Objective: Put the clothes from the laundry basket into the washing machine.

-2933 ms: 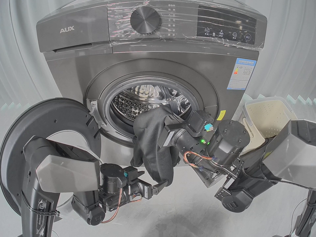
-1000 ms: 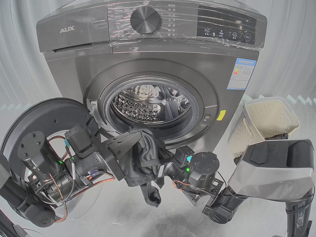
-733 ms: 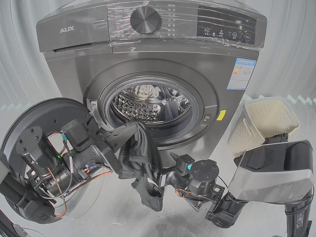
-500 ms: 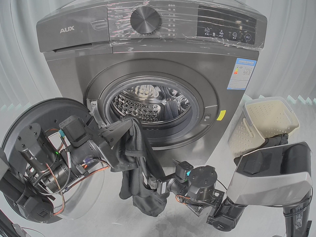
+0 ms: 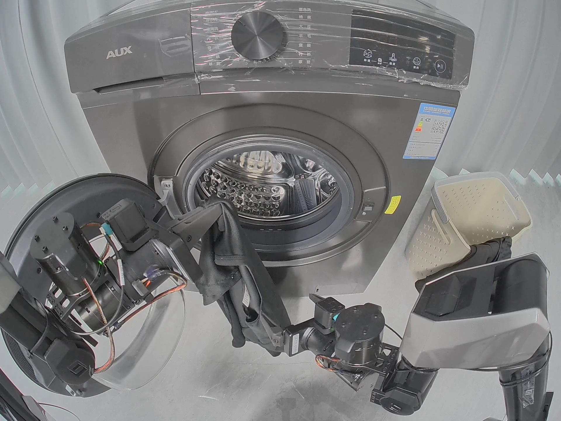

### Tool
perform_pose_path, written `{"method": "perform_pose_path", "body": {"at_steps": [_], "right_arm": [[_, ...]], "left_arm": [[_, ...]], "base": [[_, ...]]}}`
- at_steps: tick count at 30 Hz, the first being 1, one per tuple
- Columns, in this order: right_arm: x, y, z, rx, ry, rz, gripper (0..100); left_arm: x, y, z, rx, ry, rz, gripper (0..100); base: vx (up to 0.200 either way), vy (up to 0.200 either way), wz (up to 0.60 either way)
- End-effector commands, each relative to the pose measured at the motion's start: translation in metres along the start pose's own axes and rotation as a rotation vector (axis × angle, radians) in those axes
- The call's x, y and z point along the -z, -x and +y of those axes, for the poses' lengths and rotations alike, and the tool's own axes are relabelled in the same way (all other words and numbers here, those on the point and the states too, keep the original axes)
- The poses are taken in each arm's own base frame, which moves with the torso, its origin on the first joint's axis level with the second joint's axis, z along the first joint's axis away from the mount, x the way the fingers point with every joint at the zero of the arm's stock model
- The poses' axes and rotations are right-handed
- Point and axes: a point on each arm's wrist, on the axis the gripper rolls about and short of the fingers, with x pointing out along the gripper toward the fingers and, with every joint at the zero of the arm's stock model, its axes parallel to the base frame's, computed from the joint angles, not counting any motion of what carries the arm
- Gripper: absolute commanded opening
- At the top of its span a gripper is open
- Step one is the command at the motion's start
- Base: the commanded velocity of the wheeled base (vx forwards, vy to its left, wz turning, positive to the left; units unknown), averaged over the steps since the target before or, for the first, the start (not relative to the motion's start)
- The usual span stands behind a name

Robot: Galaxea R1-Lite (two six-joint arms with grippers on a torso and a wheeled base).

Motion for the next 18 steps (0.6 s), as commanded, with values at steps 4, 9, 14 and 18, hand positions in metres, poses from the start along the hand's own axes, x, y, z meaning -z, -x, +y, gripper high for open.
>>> {"method": "perform_pose_path", "body": {"at_steps": [4,9,14,18], "right_arm": [[0.0,0.004,-0.001,0.0,0.001,0.01,100],[0.003,0.01,-0.002,-0.015,0.01,0.037,100],[0.011,0.006,-0.001,-0.032,0.018,0.052,100],[0.019,0.003,0.008,-0.067,0.023,0.055,100]], "left_arm": [[0.002,-0.001,0.002,-0.007,0.002,0.007,0],[0.002,-0.002,0.004,-0.013,0.001,0.006,0],[0.002,-0.001,0.004,-0.011,0.001,0.005,0],[0.002,-0.001,0.004,-0.013,0.001,0.008,0]], "base": [[0.0,0.0,0.0],[0.0,0.0,0.0],[0.0,0.0,0.0],[0.0,0.0,0.0]]}}
